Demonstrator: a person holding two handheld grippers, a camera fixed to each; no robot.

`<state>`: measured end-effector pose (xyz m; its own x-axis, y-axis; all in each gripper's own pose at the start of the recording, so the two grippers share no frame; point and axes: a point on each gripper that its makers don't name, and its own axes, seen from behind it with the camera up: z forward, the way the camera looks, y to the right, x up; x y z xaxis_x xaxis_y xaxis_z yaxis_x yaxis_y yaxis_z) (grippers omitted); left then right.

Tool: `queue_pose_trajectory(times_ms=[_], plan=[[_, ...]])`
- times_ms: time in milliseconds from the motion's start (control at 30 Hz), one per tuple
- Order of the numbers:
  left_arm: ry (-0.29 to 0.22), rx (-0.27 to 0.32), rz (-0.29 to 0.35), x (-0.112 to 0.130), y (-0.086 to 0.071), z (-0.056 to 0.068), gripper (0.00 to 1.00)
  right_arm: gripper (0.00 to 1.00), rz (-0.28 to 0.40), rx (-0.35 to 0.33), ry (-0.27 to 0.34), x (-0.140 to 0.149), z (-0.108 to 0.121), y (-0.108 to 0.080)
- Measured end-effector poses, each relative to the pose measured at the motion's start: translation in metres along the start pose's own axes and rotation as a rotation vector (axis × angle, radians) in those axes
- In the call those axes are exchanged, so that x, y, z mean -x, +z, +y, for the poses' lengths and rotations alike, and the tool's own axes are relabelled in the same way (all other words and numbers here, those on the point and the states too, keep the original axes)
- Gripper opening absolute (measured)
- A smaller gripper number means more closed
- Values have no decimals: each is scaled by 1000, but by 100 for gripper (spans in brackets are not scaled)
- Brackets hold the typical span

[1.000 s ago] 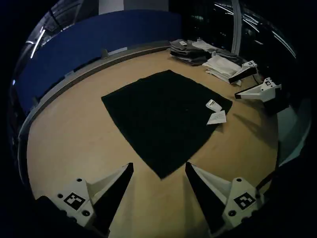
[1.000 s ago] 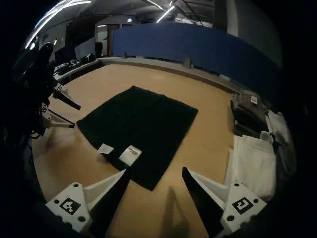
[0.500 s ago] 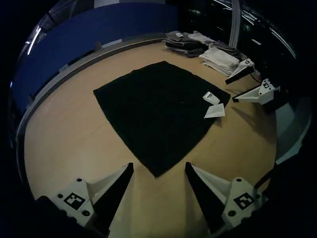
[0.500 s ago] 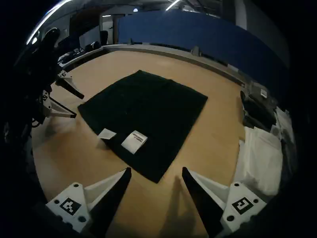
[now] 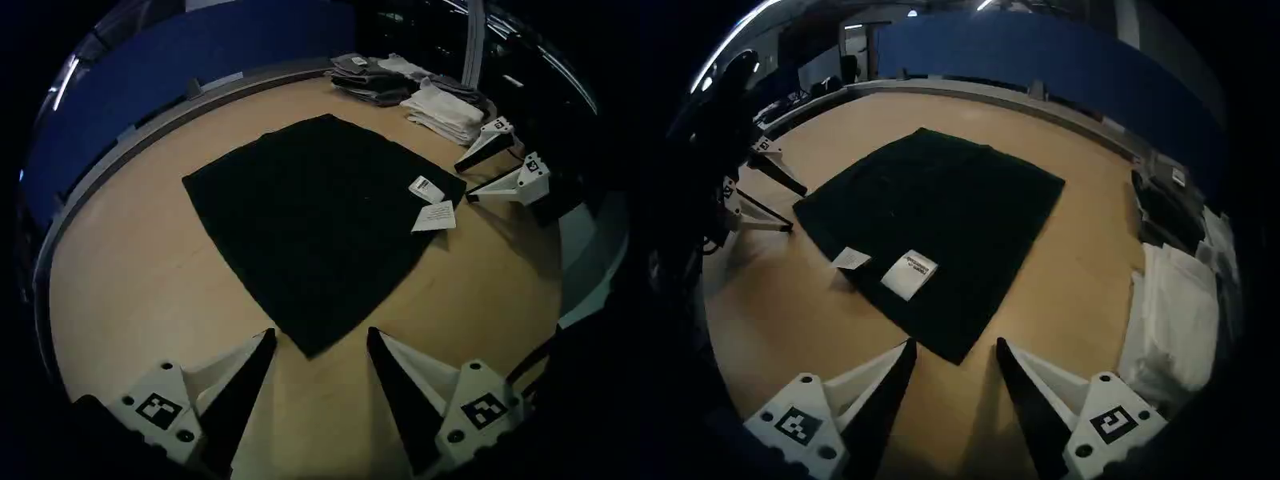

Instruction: Fold towel

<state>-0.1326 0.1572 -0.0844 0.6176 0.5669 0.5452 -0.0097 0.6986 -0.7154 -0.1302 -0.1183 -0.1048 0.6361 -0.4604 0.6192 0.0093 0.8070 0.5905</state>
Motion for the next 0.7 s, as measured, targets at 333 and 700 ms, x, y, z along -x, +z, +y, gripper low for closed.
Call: queue_pose_trajectory(times_ms=[333,700], plan=[[1,3,-9,-1,1,3,68,46,-3,-12,23,-2,-4,1],[4,-15,-13,-2,3,3,23,15,-5,2,26,-1,0,-1]])
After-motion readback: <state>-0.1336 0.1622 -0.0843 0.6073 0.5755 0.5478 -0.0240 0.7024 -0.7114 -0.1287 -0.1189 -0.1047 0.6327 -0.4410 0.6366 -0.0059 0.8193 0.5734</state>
